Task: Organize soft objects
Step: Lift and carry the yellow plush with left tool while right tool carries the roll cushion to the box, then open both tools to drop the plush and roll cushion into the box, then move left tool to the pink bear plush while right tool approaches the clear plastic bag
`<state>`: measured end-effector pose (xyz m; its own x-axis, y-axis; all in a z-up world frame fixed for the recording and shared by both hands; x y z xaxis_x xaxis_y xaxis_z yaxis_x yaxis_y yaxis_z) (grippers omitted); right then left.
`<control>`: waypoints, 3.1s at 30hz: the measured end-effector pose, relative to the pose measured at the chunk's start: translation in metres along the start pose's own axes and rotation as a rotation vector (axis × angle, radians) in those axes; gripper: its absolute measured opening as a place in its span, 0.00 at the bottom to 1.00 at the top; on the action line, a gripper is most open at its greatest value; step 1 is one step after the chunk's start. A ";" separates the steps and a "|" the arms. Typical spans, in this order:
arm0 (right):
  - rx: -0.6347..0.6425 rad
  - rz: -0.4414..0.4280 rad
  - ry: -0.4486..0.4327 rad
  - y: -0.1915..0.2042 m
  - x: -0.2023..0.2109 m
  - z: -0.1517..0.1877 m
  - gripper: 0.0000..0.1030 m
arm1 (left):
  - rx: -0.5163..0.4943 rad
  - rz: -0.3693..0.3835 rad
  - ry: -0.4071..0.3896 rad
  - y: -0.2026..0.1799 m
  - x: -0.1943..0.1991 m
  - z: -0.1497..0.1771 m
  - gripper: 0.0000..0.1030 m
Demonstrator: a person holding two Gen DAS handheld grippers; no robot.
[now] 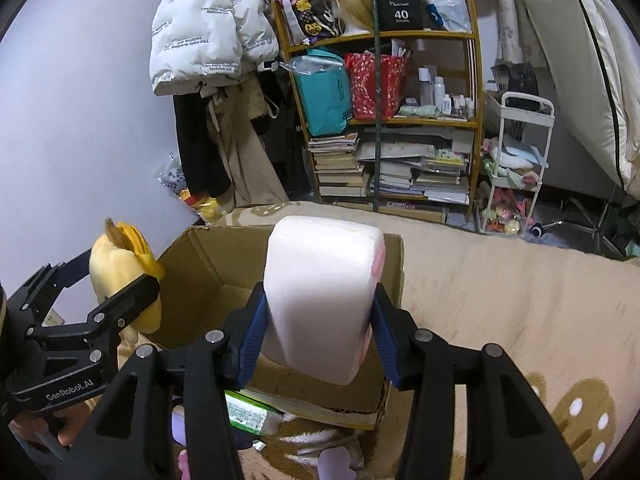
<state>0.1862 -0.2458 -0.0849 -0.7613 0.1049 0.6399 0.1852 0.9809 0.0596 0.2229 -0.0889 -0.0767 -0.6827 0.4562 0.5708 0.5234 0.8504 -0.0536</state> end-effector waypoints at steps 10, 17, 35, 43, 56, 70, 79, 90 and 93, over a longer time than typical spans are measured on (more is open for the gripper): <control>-0.008 -0.015 -0.006 0.003 0.008 0.000 0.78 | 0.012 -0.008 0.021 0.000 0.004 0.002 0.98; -0.011 -0.008 -0.015 0.004 0.017 0.003 0.92 | -0.010 -0.043 0.045 -0.002 0.011 0.015 0.98; -0.061 0.049 -0.045 -0.016 0.061 0.010 0.98 | -0.006 -0.080 0.151 -0.016 0.059 0.044 0.98; -0.064 0.035 0.000 -0.018 0.077 0.029 0.98 | 0.019 -0.081 0.193 -0.025 0.077 0.065 0.98; 0.026 0.089 0.052 -0.014 0.091 0.053 0.98 | 0.057 -0.120 0.257 -0.022 0.100 0.099 0.98; 0.068 0.124 0.132 -0.011 0.072 0.079 0.98 | 0.051 -0.109 0.286 -0.025 0.088 0.111 0.98; 0.095 0.149 0.183 -0.007 0.052 0.090 0.98 | 0.061 -0.060 0.351 -0.037 0.066 0.129 0.98; 0.104 0.165 0.243 -0.005 0.035 0.107 0.98 | 0.056 -0.024 0.406 -0.048 0.045 0.145 0.98; 0.127 0.170 0.259 -0.002 0.029 0.112 0.98 | 0.063 -0.017 0.432 -0.051 0.038 0.151 0.98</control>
<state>0.0940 -0.2260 -0.1522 -0.5399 0.2393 0.8070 0.2047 0.9673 -0.1499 0.0933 -0.0748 -0.1763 -0.4076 0.3018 0.8618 0.4724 0.8774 -0.0838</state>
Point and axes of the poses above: each gripper's, at about its wrist camera, not at the fingertips, and x roughly against the way its jaws point, y to its left, z to its underside, the point moved 8 cm from there along -x, roughly the way its jaws point, and after that the axes turned 13 degrees about z, right-handed, at the moved point
